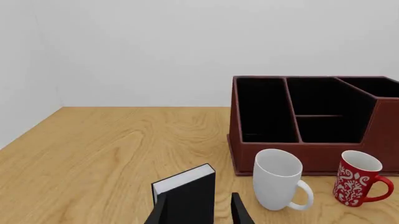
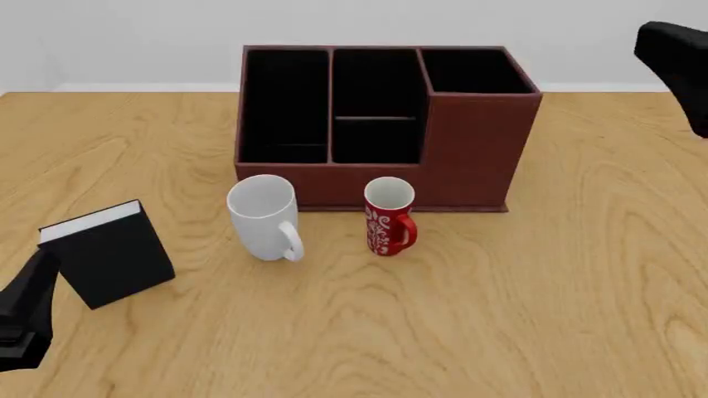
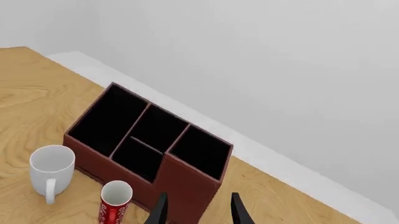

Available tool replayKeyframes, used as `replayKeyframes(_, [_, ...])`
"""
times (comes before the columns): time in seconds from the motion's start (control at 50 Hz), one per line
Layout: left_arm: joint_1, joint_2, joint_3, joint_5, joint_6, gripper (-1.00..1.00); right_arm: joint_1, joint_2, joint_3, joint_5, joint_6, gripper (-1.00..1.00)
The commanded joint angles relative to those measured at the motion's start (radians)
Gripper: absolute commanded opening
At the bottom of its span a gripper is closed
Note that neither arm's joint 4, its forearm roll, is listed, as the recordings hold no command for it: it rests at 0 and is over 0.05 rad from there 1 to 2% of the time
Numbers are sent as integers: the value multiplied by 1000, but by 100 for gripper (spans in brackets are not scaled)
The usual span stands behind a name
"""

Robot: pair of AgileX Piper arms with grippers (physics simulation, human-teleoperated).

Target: Pick up the white mug and place it to the right of the caddy.

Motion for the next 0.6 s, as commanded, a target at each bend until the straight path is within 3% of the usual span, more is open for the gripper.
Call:
replayKeyframes(0.02, [0,0,0,0,0,100,57,237,-147,74,-42,100])
replayKeyframes(0.06, [0,0,0,0,0,100,68,266,-171,90,-25,100])
replayKeyframes(0.3, [0,0,0,0,0,100,77,361,-228,128,-39,100])
replayKeyframes(0.44, [0,0,0,0,0,100,125,430,-263,141,6,100])
replayKeyframes(0.6, [0,0,0,0,0,100,168,480,-256,101,4,100])
